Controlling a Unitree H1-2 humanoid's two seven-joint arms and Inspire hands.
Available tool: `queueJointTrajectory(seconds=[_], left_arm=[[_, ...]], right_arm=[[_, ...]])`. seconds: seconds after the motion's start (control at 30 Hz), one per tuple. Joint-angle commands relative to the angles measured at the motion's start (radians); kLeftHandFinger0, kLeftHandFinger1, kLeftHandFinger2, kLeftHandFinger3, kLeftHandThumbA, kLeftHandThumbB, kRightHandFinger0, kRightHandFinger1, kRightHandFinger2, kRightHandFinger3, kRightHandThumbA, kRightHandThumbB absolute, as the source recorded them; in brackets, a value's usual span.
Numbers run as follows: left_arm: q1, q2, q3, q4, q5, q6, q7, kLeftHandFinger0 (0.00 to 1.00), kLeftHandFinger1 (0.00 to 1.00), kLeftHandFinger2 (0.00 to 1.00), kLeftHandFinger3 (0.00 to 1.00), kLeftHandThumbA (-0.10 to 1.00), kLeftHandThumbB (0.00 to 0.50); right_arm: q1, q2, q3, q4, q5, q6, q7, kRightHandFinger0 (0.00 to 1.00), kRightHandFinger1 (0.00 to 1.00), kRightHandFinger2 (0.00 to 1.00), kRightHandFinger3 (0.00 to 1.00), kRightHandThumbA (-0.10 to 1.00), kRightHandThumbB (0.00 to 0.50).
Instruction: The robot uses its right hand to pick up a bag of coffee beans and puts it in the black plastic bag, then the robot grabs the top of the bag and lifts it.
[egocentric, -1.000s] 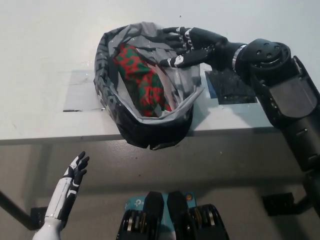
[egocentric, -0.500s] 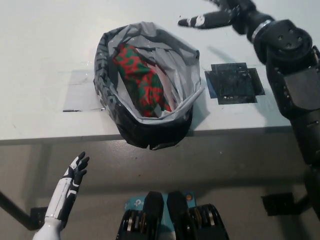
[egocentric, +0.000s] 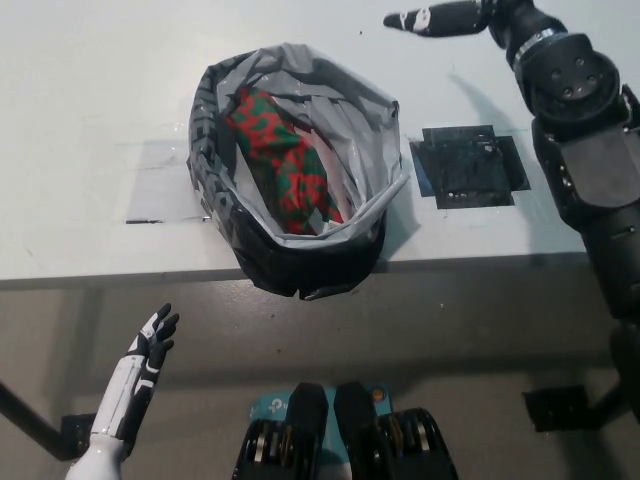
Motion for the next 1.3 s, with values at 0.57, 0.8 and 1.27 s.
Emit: queueJointTrajectory(seconds=[0.57,0.8,1.27], left_arm=[[-0.008,0.016,-0.004,-0.037,0.014,-0.011,-0.003,1.0,1.0,1.0,1.0,1.0,0.228],[-0.012,0.017,-0.005,-0.035,0.012,-0.007,-0.006,1.0,1.0,1.0,1.0,1.0,0.231],[-0.01,0.016,-0.005,-0.027,0.007,-0.015,-0.007,1.0,1.0,1.0,1.0,1.0,0.25]], right_arm=[[-0.011,0.093,0.039,0.114,-0.049,-0.115,-0.022,1.0,1.0,1.0,1.0,0.96,0.466],[-0.007,0.084,0.075,0.145,-0.092,-0.101,-0.019,1.0,1.0,1.0,1.0,0.96,0.45],[-0.009,0.045,0.078,0.212,-0.104,-0.102,-0.008,1.0,1.0,1.0,1.0,0.85,0.419]])
